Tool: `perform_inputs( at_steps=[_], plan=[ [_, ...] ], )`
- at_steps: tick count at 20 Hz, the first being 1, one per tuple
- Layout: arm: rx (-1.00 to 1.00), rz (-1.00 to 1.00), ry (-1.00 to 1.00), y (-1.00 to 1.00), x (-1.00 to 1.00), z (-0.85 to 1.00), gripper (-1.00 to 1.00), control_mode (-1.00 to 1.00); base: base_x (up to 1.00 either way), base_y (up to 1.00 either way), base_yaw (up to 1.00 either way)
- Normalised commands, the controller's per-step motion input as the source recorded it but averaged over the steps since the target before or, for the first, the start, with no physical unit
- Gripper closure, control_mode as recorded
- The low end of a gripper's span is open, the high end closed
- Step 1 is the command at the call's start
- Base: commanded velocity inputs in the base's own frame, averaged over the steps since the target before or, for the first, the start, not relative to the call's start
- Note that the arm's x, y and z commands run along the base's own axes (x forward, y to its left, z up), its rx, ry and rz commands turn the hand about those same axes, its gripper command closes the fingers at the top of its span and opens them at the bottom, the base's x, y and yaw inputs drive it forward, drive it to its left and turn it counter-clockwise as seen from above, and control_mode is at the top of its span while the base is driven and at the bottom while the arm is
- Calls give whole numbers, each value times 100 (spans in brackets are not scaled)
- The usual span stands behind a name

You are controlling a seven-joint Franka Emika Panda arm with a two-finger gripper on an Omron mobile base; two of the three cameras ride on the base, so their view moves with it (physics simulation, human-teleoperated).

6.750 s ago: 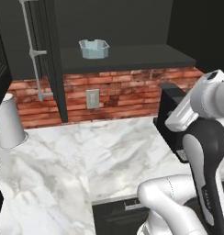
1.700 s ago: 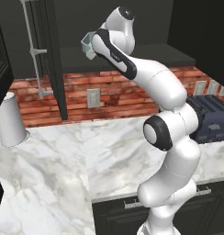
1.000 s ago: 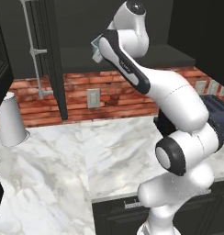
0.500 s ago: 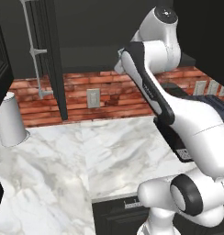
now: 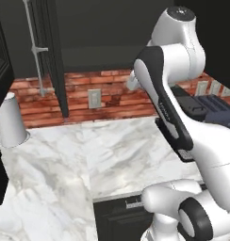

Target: Retrieve the tupperware and aluminum foil from the cabinet and place them on the dining counter near the plate with sweet potato and lemon wedge to prepare for storing leftovers.

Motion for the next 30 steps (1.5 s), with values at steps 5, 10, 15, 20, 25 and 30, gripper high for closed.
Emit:
perform_inputs(
  at_steps=[5,10,15,20,25,30],
  plan=[
    [0,0,0,0,0,0,100,100,-100,-16,-21],
    [0,0,0,0,0,0,100,100,-91,-67,-52],
    [0,0,0,0,0,0,100,100,-33,-69,-65],
    [0,0,0,0,0,0,100,100,-3,-61,-75],
    [0,0,0,0,0,0,100,100,0,-36,-88],
    [0,0,0,0,0,0,100,100,0,-13,-94]
  ],
)
